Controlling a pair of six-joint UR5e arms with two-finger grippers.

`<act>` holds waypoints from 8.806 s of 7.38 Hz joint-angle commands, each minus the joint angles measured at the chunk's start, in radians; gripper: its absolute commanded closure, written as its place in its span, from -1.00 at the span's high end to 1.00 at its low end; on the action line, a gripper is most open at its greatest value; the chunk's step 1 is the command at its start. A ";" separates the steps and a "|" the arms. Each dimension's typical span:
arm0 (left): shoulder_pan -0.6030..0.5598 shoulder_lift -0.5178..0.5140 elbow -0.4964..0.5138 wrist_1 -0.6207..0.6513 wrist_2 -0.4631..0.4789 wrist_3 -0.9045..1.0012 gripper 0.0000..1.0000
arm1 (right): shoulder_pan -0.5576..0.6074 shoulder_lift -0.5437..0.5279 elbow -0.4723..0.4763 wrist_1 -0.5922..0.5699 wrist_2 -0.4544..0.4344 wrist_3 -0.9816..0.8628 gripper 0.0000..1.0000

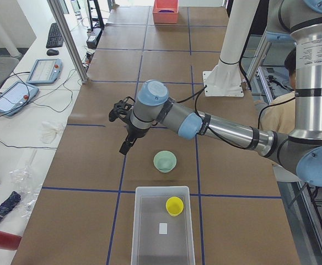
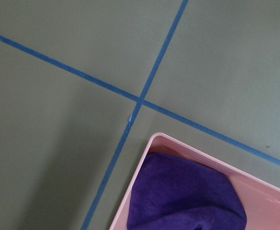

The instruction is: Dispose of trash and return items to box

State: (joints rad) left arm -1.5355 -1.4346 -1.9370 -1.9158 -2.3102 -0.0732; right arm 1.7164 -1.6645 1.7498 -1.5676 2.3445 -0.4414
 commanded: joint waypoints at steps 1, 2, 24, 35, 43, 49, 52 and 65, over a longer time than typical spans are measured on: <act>0.189 0.149 0.056 -0.402 0.100 -0.361 0.75 | -0.073 -0.001 0.002 0.125 0.012 0.169 1.00; 0.277 0.169 0.147 -0.599 0.139 -0.540 0.64 | -0.096 -0.001 0.002 0.164 0.012 0.212 1.00; -0.199 0.070 0.459 -0.272 -0.013 0.494 -1.00 | -0.132 -0.037 -0.003 0.253 0.033 0.236 1.00; -0.172 0.119 0.524 -0.545 0.038 0.343 1.00 | -0.155 -0.023 0.002 0.255 0.029 0.334 1.00; -0.101 -0.069 0.151 0.538 -0.011 0.352 1.00 | -0.212 0.040 0.004 -0.069 -0.040 0.359 1.00; -0.103 0.074 0.125 0.357 -0.032 0.354 1.00 | -0.213 -0.047 0.083 -0.061 -0.028 0.345 1.00; -0.103 0.062 0.202 0.353 -0.038 0.352 1.00 | -0.213 -0.049 0.079 -0.061 -0.027 0.345 1.00; -0.114 0.060 0.164 0.354 -0.043 0.354 1.00 | -0.228 -0.047 0.054 -0.040 -0.028 0.351 1.00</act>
State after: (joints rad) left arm -1.6488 -1.3733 -1.7744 -1.5616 -2.3531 0.2807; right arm 1.4923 -1.7116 1.8056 -1.6147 2.3163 -0.0905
